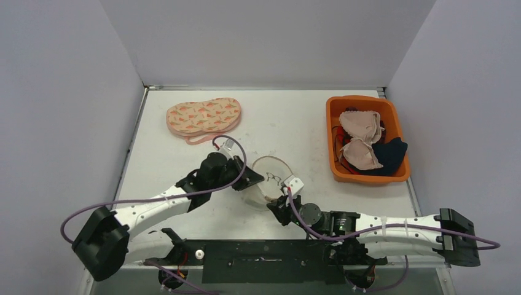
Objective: Unzip the laundry bag and remove the bra
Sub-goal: Unzip the laundry bag at the center of the board.
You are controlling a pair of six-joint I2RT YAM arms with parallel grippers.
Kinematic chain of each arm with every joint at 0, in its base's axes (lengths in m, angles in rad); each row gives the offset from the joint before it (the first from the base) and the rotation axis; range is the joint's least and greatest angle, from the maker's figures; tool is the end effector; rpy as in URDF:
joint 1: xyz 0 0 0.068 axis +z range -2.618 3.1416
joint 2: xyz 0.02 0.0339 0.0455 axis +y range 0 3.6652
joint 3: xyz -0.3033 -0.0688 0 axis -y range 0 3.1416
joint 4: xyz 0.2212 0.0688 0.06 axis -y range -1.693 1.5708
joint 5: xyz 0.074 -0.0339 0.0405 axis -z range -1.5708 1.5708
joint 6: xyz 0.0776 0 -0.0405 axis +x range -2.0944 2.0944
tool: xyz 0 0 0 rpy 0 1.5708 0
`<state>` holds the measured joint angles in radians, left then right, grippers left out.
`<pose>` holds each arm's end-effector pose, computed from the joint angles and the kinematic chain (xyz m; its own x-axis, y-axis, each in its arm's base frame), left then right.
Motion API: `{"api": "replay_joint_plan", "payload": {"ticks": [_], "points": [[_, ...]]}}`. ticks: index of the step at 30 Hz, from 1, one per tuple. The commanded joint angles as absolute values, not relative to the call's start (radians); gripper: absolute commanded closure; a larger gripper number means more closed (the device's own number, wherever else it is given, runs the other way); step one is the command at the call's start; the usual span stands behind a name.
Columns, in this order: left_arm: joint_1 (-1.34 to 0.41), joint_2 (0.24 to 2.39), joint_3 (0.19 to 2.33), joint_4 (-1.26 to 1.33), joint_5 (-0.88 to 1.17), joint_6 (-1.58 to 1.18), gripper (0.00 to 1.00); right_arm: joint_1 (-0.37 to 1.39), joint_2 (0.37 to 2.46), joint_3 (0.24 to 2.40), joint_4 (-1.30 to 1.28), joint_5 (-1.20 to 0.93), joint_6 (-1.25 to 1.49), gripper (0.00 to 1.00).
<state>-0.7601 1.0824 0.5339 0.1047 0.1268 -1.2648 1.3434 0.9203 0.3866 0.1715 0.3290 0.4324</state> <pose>0.1629 -0.1684 0.2524 -0.8244 -0.5214 -0.2203 -0.0659 0.4750 -0.8775 0.0684 0.1845 0.2417 -0.4304 -0.1007 -0.8970 -0.7418 0.6056 0.2879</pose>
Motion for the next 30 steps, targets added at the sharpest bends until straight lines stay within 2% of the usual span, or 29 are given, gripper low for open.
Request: {"api": "replay_joint_plan", "payload": {"ticks": [1, 5, 8, 9, 11, 13, 15, 18, 24, 30], "points": [[-0.744, 1.26, 0.68, 0.323, 0.39, -1.082, 1.0, 1.371, 0.892, 0.383, 0.193, 0.468, 0.477, 0.95], [-0.744, 1.329, 0.742, 0.333, 0.435, -1.032, 0.99, 1.377, 0.919, 0.368, 0.223, 0.492, 0.513, 0.95], [-0.732, 1.285, 0.71, 0.307, 0.372, -1.025, 0.87, 1.379, 0.947, 0.363, 0.265, 0.488, 0.523, 0.95], [-0.729, 1.263, 0.695, 0.3, 0.351, -1.025, 0.79, 1.379, 0.956, 0.362, 0.278, 0.489, 0.524, 0.95], [-0.728, 1.209, 0.669, 0.269, 0.312, -1.03, 0.39, 1.38, 0.977, 0.365, 0.3, 0.491, 0.526, 0.95], [-0.734, 1.152, 0.655, 0.199, 0.237, -1.032, 0.23, 1.381, 0.995, 0.375, 0.311, 0.492, 0.522, 0.95], [-0.751, 1.075, 0.629, 0.13, 0.149, -1.045, 0.14, 1.382, 1.014, 0.395, 0.312, 0.491, 0.517, 0.95], [-0.775, 0.934, 0.553, 0.041, 0.031, -1.098, 0.07, 1.383, 1.03, 0.412, 0.316, 0.492, 0.516, 0.95], [-0.846, 0.707, 0.369, 0.061, -0.072, -1.277, 0.07, 1.387, 1.04, 0.408, 0.336, 0.496, 0.505, 0.95], [-0.919, 0.78, 0.358, 0.184, -0.08, -1.305, 0.14, 1.387, 1.046, 0.423, 0.319, 0.491, 0.475, 0.95]]}}
